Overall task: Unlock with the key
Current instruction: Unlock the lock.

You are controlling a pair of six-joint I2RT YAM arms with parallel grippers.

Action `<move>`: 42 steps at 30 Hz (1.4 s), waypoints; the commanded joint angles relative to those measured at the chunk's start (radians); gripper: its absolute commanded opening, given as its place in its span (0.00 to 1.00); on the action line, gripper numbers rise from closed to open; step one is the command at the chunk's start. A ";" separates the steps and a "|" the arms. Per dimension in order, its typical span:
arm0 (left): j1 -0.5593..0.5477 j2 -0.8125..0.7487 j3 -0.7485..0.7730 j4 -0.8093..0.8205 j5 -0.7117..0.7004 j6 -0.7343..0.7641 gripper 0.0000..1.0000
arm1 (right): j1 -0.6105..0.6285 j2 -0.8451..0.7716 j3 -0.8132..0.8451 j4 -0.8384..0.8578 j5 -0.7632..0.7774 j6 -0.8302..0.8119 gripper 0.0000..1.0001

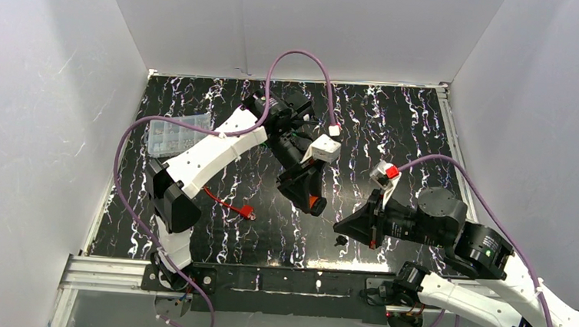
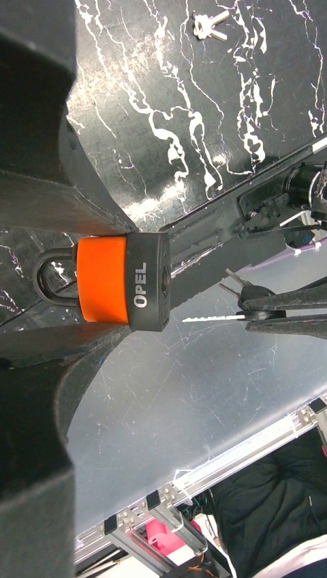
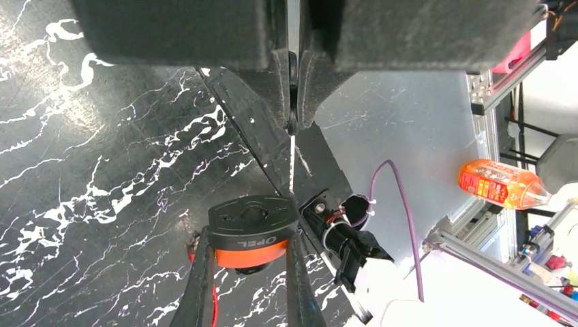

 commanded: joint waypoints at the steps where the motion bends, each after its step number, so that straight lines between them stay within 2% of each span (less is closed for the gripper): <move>1: -0.006 -0.078 0.029 -0.188 0.034 0.012 0.00 | 0.001 -0.005 0.049 0.033 -0.006 -0.032 0.01; 42: -0.023 -0.097 0.060 -0.181 0.016 0.002 0.00 | 0.001 0.001 -0.021 0.115 0.049 -0.034 0.01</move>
